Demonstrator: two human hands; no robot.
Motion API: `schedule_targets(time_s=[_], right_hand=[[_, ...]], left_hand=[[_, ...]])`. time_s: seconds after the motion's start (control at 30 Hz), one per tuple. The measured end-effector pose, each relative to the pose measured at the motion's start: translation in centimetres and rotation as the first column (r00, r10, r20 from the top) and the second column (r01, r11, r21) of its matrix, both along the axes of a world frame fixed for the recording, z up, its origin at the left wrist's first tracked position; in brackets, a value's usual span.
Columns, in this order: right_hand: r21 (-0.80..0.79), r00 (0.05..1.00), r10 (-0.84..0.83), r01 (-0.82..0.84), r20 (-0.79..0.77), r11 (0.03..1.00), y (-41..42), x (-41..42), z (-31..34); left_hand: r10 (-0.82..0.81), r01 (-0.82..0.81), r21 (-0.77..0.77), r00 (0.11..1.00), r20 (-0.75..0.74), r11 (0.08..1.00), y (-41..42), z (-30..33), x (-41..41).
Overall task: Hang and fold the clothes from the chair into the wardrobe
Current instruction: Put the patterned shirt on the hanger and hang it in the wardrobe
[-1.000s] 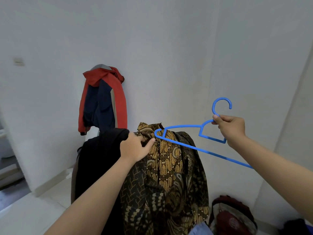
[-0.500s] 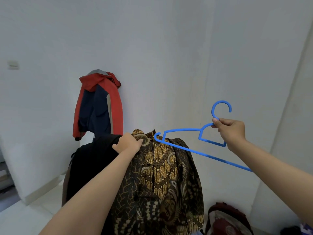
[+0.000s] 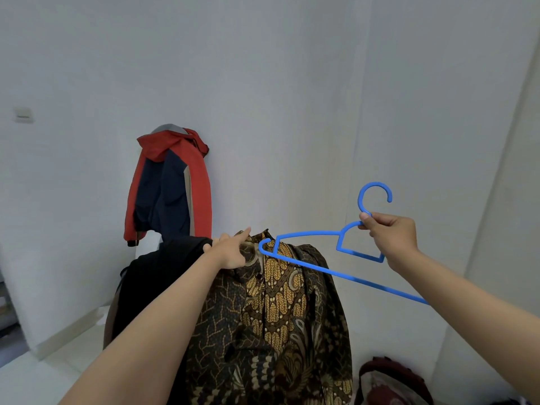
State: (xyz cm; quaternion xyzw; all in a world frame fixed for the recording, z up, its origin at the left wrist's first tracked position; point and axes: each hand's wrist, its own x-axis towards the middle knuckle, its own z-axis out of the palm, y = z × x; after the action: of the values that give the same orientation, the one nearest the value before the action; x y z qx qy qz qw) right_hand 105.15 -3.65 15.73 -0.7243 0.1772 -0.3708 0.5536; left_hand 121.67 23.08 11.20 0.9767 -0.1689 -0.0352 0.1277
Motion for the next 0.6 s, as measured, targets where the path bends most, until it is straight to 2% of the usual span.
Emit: schedule_targets(time_s=[0.17, 0.33, 0.5, 0.6], right_hand=[[-0.006, 1.000, 0.003, -0.003, 0.008, 1.000, -0.5, 0.1, -0.1], [-0.006, 1.000, 0.006, -0.006, 0.029, 1.000, -0.2, 0.2, 0.2], [-0.005, 0.998, 0.031, -0.031, 0.062, 1.000, 0.5, 0.2, 1.1], [-0.010, 0.995, 0.052, -0.052, 0.091, 0.999, 1.2, 0.2, 1.7]], left_hand=[[-0.005, 0.003, -0.137, 1.000, -0.016, 0.991, 0.1, 1.0, 0.2], [0.208, -0.168, -0.267, 0.969, 0.132, 0.949, 0.2, 1.5, -0.7], [0.366, -0.282, -0.414, 0.921, 0.136, 0.865, 1.2, 1.8, -2.2], [0.283, -0.225, -0.460, 0.957, 0.060, 0.859, 2.5, 2.3, -3.6]])
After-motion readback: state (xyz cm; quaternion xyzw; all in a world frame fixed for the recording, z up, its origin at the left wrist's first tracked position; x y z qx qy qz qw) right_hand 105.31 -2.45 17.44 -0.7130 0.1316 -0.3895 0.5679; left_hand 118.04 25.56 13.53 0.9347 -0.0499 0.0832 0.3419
